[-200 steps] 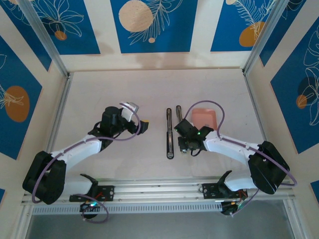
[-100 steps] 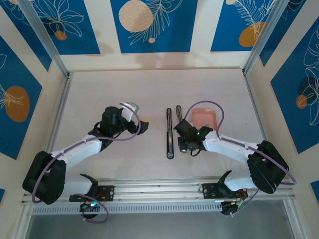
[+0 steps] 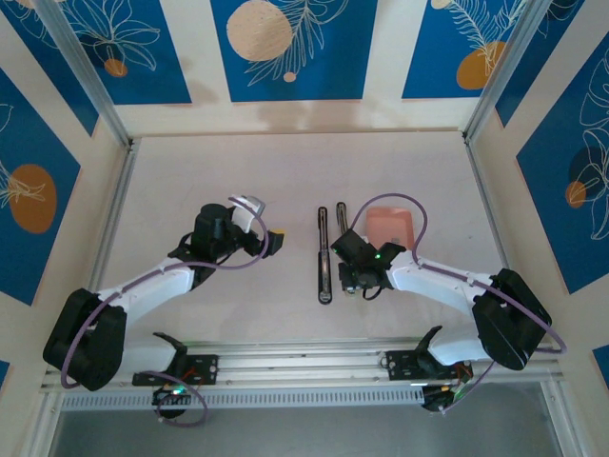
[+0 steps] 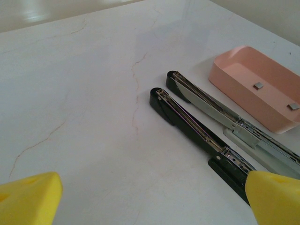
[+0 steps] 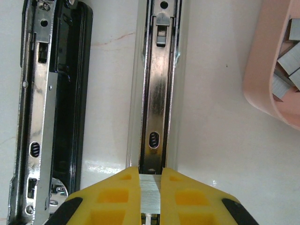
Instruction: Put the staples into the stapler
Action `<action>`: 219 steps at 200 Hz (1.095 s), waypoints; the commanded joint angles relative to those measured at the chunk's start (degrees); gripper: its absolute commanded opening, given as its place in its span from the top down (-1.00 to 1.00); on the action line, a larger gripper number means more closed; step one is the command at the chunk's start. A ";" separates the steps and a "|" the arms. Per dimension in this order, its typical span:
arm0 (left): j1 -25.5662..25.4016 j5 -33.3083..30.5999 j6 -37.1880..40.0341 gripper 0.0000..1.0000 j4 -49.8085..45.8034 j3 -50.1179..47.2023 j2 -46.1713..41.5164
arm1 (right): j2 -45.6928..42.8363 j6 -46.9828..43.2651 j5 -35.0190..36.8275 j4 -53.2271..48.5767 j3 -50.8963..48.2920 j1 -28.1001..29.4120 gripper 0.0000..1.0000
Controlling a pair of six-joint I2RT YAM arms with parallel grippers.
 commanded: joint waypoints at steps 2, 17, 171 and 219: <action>-0.34 1.63 -0.64 -1.00 1.99 -0.30 0.44 | 0.99 1.32 -0.71 -2.47 -0.31 0.86 0.72; -0.35 1.66 -0.73 -1.00 2.17 -0.33 0.61 | 1.15 1.41 -0.71 -2.52 -0.26 0.95 0.72; -0.35 1.91 -0.91 -1.00 2.52 -0.38 0.95 | 2.77 1.86 -0.34 -2.86 0.16 1.70 0.69; -0.28 1.89 -0.82 -1.00 2.43 -0.51 0.87 | 3.07 1.77 -0.14 -2.94 0.30 1.83 0.60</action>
